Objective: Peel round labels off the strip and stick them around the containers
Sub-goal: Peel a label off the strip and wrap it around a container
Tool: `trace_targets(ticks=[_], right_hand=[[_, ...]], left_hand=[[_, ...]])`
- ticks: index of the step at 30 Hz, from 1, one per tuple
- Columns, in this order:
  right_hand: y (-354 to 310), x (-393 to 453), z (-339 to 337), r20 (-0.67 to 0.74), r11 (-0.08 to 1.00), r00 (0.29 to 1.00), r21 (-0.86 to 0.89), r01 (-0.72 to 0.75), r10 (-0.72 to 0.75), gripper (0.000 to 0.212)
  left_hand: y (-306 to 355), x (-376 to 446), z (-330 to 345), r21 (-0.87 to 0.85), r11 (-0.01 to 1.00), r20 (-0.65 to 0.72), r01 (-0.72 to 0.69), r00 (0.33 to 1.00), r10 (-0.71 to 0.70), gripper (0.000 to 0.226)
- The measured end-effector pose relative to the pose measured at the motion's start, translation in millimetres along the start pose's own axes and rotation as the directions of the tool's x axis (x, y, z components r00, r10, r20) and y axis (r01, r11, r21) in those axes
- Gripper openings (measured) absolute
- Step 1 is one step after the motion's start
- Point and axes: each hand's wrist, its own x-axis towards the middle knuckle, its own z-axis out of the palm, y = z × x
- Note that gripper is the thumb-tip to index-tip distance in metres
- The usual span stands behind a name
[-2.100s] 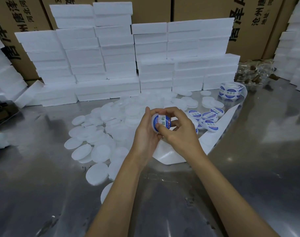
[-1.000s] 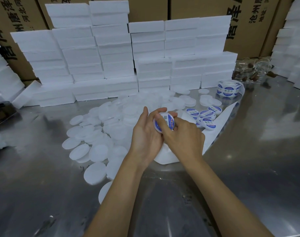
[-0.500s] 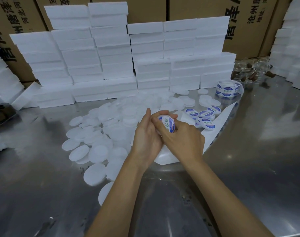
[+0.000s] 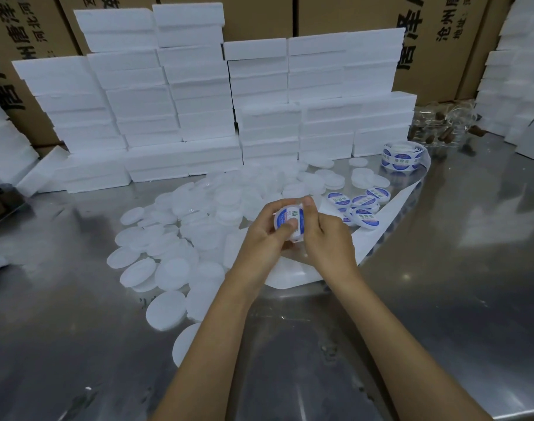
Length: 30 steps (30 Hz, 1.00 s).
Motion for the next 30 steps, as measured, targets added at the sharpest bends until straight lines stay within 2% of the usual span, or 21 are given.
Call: trace_targets(ticks=[2, 5, 10, 12, 14, 16, 18, 20, 23, 30], right_hand=[[0, 2, -3, 0.079, 0.998, 0.996, 0.053, 0.038, -0.042, 0.061], [-2, 2, -6, 0.222, 0.992, 0.968, 0.057, 0.109, -0.119, 0.057], [-2, 4, -15, 0.331, 0.989, 0.935, 0.108, 0.099, -0.129, 0.052], [-2, 10, -22, 0.24, 0.988, 0.964, 0.129, 0.082, -0.111, 0.051], [3, 19, -32, 0.022, 0.986, 0.998, 0.154, 0.061, -0.065, 0.05], [15, 33, -47, -0.179, 0.993, 0.984, 0.118, 0.018, 0.004, 0.053], [33, 48, -61, -0.288, 0.998, 0.955, -0.006, -0.07, 0.065, 0.058], [52, 59, -70, -0.343, 0.973, 0.931, -0.145, -0.18, 0.121, 0.058], [72, 65, -69, -0.355, 0.919, 0.918, -0.275, -0.284, 0.178, 0.056], [80, 69, -64, -0.382, 0.874, 0.903, -0.35, -0.338, 0.196, 0.056]], left_hand=[[-2, 0, -4, 0.105, 0.993, -0.094, -0.058, 0.993, 0.068, 0.023], [-4, 0, -9, 0.138, 0.987, -0.239, -0.08, 0.964, 0.112, 0.018], [-6, 1, -8, 0.128, 0.991, -0.324, -0.042, 0.942, 0.082, 0.026], [-3, 3, -8, 0.067, 0.998, -0.342, 0.003, 0.94, 0.02, 0.026], [-2, 5, -10, -0.027, 0.998, -0.354, 0.049, 0.934, -0.055, 0.026], [-1, 5, -12, -0.073, 0.995, -0.363, 0.066, 0.928, -0.088, 0.025], [0, 5, -14, -0.121, 0.991, -0.355, 0.054, 0.93, -0.094, 0.025], [1, 5, -15, -0.139, 0.989, -0.345, 0.046, 0.934, -0.092, 0.024], [1, 5, -16, -0.125, 0.991, -0.339, 0.046, 0.937, -0.086, 0.023], [4, 2, -16, -0.102, 0.994, -0.351, 0.035, 0.934, -0.069, 0.022]])
